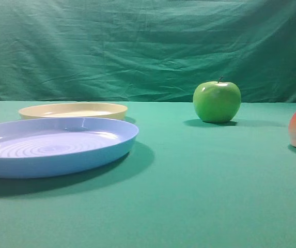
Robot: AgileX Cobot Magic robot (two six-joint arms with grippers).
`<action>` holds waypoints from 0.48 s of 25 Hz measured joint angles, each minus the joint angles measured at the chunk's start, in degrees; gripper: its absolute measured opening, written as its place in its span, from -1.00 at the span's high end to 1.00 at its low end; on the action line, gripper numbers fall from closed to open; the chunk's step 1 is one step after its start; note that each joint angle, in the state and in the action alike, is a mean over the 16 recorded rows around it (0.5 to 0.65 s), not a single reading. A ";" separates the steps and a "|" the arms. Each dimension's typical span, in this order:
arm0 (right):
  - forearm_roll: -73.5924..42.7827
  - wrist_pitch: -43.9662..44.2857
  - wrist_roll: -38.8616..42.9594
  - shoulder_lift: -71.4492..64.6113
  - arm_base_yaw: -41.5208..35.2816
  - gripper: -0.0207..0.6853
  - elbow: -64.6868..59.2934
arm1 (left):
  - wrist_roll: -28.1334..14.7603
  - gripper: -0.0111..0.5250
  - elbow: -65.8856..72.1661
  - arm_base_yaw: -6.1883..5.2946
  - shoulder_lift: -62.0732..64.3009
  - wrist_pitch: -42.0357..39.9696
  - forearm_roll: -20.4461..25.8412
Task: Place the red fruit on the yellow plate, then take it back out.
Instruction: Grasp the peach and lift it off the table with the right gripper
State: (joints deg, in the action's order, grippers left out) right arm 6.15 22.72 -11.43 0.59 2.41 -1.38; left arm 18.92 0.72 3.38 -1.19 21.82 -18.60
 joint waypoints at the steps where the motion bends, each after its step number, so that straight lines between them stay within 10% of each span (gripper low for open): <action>1: 0.00 0.00 0.00 0.00 0.00 0.94 0.00 | 0.00 0.96 0.00 0.00 0.00 0.00 0.00; 12: 0.00 0.00 0.00 0.00 0.00 0.94 0.00 | 0.00 0.96 0.00 0.00 0.00 0.00 0.00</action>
State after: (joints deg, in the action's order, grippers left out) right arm 6.15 22.72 -11.43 0.59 2.41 -1.38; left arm 18.91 0.72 3.38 -1.19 21.82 -18.60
